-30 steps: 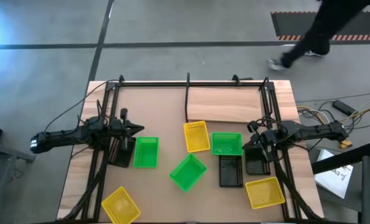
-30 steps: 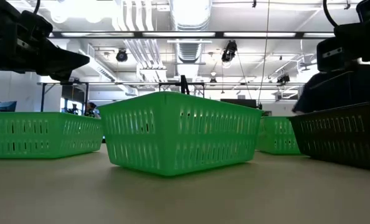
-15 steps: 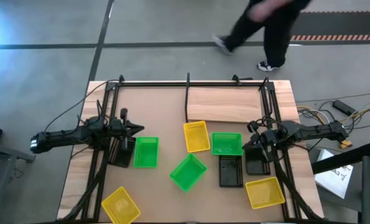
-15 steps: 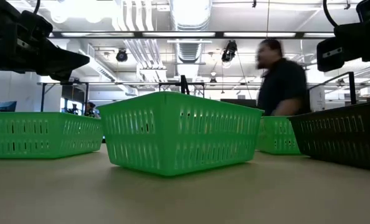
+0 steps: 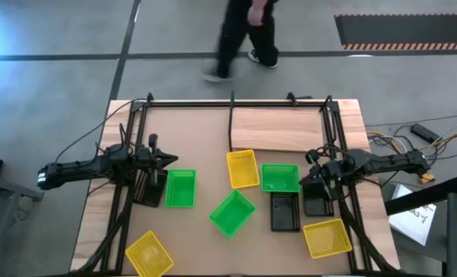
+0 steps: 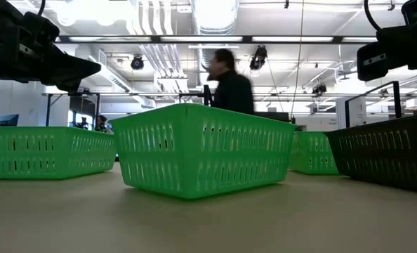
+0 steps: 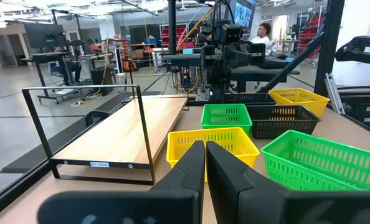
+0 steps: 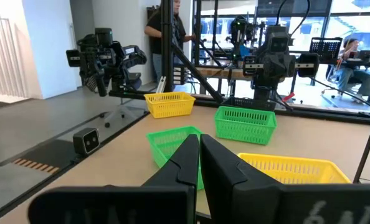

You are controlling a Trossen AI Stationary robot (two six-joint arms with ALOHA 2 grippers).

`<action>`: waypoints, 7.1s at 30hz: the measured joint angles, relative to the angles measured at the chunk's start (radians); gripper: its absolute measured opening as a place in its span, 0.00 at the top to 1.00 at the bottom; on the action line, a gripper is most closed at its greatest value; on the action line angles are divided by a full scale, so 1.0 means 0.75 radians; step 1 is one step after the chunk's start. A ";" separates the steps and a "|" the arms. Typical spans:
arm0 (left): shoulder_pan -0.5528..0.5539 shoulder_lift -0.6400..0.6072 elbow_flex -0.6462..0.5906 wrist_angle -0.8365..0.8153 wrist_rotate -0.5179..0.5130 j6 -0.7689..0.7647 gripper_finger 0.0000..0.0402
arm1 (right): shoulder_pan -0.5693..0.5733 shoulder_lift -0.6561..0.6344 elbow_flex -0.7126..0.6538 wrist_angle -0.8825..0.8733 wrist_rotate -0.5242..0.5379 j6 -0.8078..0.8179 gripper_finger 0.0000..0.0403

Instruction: Stack baskets on shelf by color

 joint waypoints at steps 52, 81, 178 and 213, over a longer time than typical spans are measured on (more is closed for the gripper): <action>0.000 0.000 0.000 -0.001 -0.004 0.000 1.00 | 0.003 0.782 0.268 0.433 0.480 0.543 0.95; 0.000 0.000 0.000 0.000 0.003 -0.003 1.00 | 0.006 2.396 1.877 -1.147 0.408 -0.121 0.75; 0.000 0.001 0.000 0.001 -0.005 -0.072 1.00 | -0.493 2.235 1.993 -1.273 0.665 -0.274 0.66; -0.001 0.003 0.000 0.001 0.003 -0.073 1.00 | 0.897 1.881 1.352 -0.833 0.709 1.171 0.54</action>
